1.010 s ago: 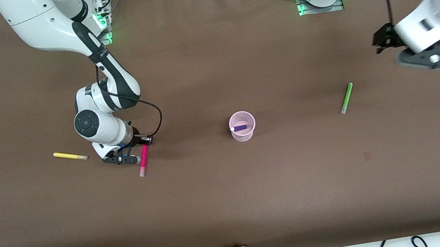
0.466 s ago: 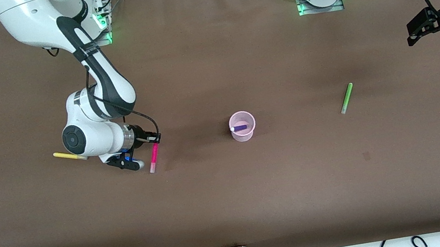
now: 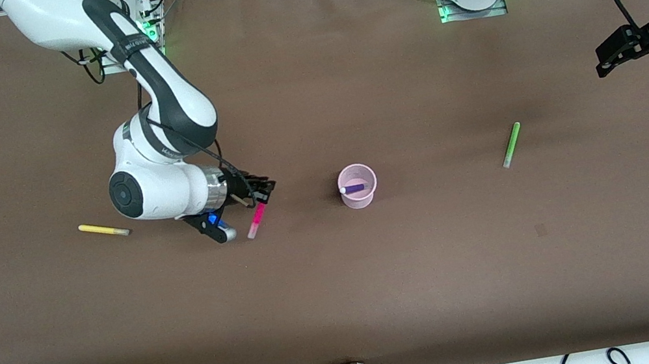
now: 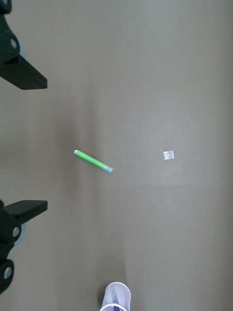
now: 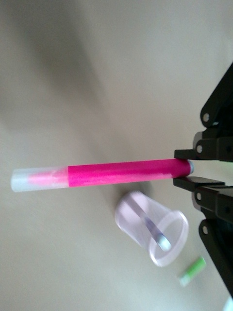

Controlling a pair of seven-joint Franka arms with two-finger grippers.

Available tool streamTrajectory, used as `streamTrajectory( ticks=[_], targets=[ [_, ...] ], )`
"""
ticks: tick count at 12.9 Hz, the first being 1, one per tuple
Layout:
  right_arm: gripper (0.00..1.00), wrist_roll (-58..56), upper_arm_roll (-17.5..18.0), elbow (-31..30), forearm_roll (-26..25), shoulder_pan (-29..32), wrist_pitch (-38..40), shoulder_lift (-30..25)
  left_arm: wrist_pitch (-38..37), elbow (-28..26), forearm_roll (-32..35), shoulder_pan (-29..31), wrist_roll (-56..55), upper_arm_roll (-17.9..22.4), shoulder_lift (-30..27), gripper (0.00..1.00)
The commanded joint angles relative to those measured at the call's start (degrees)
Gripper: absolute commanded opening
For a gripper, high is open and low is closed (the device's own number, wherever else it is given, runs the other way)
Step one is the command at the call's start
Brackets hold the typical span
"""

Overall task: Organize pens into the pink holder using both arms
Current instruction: 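Carry the pink marker over the pink cup with the right gripper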

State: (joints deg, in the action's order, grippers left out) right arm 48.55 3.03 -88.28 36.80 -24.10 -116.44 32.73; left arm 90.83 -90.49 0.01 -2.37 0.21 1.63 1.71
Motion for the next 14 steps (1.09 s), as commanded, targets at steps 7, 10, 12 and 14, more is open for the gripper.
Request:
streamTrajectory(
  ticks=[7,10,12,14],
  targets=[
    [0.13,21.50,5.32,5.23,29.35,-1.91,-6.06,2.06,-0.74,-0.13,-0.63,-0.26,-0.65,0.21,-0.48,1.00],
    [0.13,21.67,5.32,5.23,34.73,-7.08,-15.62,4.08,-1.26,-0.04,-0.63,-0.44,-0.65,0.12,-0.57,1.00],
    [0.13,26.13,5.23,5.75,37.64,-9.21,-20.57,6.28,-1.44,-0.04,-0.63,-0.44,-0.74,0.12,-0.57,1.00],
    [0.14,27.55,5.23,6.98,38.00,-9.92,-21.11,7.52,-1.44,0.05,-0.54,-0.53,-0.74,0.12,-0.48,1.00]
  ],
)
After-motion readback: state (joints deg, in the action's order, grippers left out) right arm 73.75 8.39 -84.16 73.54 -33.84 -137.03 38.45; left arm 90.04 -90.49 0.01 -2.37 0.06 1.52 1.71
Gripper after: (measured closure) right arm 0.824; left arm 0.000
